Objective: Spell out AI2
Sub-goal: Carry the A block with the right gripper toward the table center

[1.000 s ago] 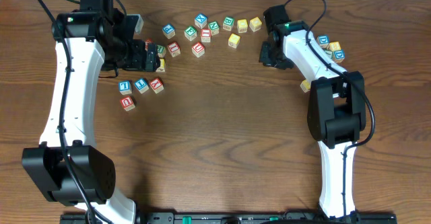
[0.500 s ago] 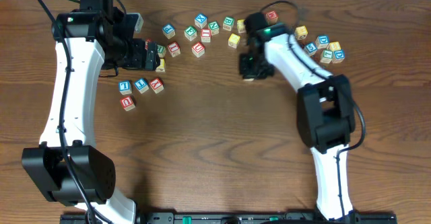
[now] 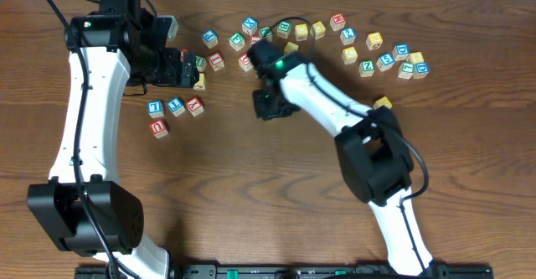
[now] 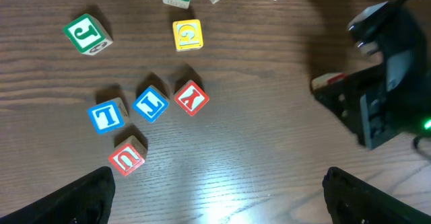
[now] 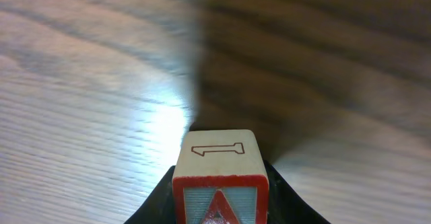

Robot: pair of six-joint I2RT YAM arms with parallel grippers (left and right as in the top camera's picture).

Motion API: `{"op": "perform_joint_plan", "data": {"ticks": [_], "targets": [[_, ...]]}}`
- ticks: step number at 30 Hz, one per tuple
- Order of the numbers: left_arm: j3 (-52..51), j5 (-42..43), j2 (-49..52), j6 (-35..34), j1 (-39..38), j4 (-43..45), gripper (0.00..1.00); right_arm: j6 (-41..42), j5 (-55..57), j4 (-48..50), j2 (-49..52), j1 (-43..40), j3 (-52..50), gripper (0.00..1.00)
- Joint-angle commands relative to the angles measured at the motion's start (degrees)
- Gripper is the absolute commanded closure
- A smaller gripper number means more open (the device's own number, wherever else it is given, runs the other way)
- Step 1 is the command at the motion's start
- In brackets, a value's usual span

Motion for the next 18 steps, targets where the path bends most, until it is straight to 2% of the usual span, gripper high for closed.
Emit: {"op": "perform_joint_plan", "data": {"ticks": [1,9,18], "targets": [[1.62,-0.81,-0.28,0.98,0.02,-0.09,0.02,5.62,7.37,0.5,-1.29,2.71,-0.13,0.85],[1.62,-0.81,-0.28,0.96,0.02,-0.09,0.02,11.89,14.08,1.64,-1.29,5.51,-0.13,0.83],[1.62,-0.79,-0.28,0.96,0.02,-0.09,0.02,16.17,15.72,2.38,-1.22,5.51,-0.15,0.84]]}}
